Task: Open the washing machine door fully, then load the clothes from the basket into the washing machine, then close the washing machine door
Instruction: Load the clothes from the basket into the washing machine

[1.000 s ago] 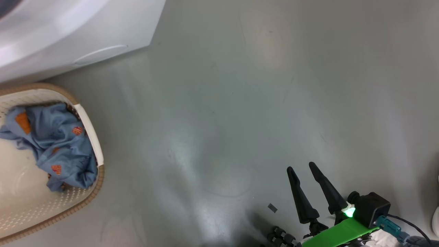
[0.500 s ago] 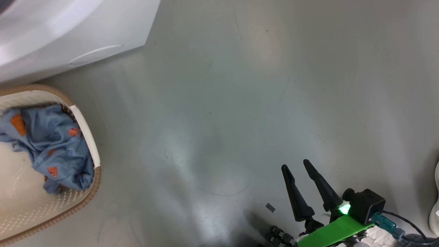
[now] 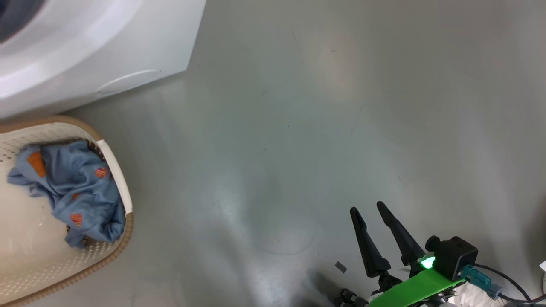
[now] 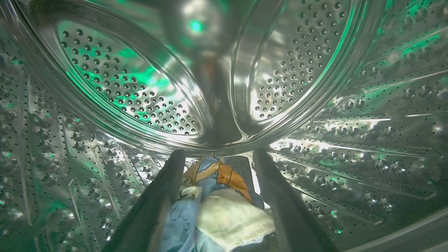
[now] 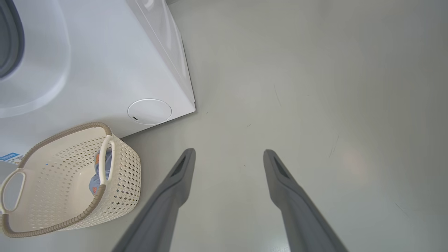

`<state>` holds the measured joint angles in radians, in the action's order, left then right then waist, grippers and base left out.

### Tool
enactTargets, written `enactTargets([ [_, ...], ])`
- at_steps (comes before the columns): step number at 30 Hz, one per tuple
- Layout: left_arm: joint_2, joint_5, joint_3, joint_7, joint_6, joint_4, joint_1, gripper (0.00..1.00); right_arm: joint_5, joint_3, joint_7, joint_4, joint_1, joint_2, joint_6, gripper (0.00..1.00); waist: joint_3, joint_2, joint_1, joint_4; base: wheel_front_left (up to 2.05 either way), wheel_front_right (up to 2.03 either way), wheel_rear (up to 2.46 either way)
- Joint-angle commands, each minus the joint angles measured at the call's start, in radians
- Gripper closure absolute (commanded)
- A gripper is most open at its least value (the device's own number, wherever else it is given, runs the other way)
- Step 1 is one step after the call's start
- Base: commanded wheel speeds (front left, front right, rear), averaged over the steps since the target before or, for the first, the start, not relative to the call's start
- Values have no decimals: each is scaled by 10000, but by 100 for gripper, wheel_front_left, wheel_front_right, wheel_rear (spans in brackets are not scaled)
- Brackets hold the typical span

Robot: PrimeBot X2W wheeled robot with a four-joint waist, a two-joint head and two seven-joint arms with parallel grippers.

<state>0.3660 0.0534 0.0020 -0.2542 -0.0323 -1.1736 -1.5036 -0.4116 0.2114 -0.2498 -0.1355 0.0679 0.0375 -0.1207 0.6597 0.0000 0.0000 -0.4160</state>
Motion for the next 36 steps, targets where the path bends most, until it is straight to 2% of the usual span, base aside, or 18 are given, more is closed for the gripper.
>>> enactTargets([
  [1,318,-80,-46,15,-92,181,-234,0,-77,184,-120,119,-173,128,-100,0,-81,0,0,65,0,0,0],
  [10,-315,385,147,-66,-357,-97,356,0,48,-50,-120,12,-128,128,-100,0,-686,0,0,526,0,0,0],
  [20,-1197,839,435,-74,-678,788,2188,0,171,-205,-120,-133,-152,263,-100,0,-1689,0,0,1217,0,0,0],
  [26,-1792,1019,497,-75,-540,1395,3365,0,295,-411,-120,-104,-88,430,-100,0,-2314,0,0,1712,0,0,0],
  [36,-2816,1235,501,-75,31,3138,5796,0,612,-1013,-120,102,-144,590,-100,0,-3140,0,0,2693,0,0,0],
])
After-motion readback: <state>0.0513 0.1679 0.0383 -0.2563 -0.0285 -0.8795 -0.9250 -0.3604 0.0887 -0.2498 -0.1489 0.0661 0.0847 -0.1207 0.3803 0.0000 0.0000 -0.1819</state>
